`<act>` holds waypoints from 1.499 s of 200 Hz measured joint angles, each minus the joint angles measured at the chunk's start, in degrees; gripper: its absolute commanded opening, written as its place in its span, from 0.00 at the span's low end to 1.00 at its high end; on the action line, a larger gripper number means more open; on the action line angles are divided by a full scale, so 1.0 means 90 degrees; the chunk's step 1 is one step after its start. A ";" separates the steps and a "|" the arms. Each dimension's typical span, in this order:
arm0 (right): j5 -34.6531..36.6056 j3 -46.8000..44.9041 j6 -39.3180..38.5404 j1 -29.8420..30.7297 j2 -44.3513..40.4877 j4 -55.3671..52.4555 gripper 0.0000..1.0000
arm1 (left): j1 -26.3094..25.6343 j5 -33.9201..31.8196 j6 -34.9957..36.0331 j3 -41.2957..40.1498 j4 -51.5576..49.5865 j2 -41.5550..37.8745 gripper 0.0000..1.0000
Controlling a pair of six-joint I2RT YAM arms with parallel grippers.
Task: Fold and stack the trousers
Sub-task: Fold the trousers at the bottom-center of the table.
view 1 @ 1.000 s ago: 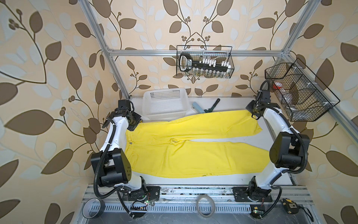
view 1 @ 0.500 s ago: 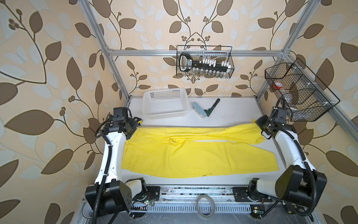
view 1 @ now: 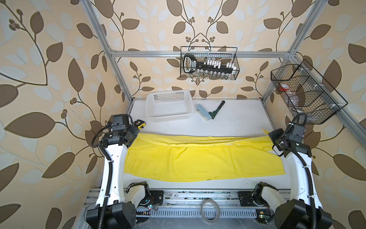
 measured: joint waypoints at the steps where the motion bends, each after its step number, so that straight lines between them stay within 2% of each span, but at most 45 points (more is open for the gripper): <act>1: 0.0000 -0.0010 0.0002 -0.0036 -0.0029 -0.0005 0.00 | 0.0000 0.0000 -0.0002 -0.0002 -0.0002 -0.0010 0.00; 24: 0.0032 -0.0253 0.0007 -0.0486 -0.0413 -0.0039 0.00 | 0.0000 -0.0100 -0.0002 -0.0153 -0.0068 -0.0335 0.00; 49: 0.0041 -0.0459 0.0024 -0.0561 -0.0573 -0.0204 0.00 | 0.0000 -0.0148 -0.0017 -0.0469 -0.0141 -0.0542 0.00; 111: 0.0525 -0.1462 0.0107 -0.0442 -0.1423 -0.0510 0.00 | 0.0000 -0.0551 -0.0197 -0.1416 -0.0209 -0.0923 0.00; 196: 0.1790 -0.2368 0.0488 0.0114 -0.2093 -0.1037 0.00 | 0.0002 -0.0996 -0.0719 -0.2650 -0.0092 -0.1297 0.00; 239: 0.1865 -0.2759 0.0794 0.0236 -0.2038 -0.1049 0.06 | 0.0002 -0.1054 -0.1098 -0.3291 0.0044 -0.1229 0.00; 292: 0.2261 -0.2749 0.1025 0.0236 -0.2052 -0.1175 0.18 | 0.0041 -0.1290 -0.1372 -0.3313 0.0027 -0.1637 0.00; 300: 0.2312 -0.2725 0.1059 0.0238 -0.2052 -0.1209 0.23 | 0.0041 -0.1294 -0.1396 -0.3313 0.0024 -0.1683 0.06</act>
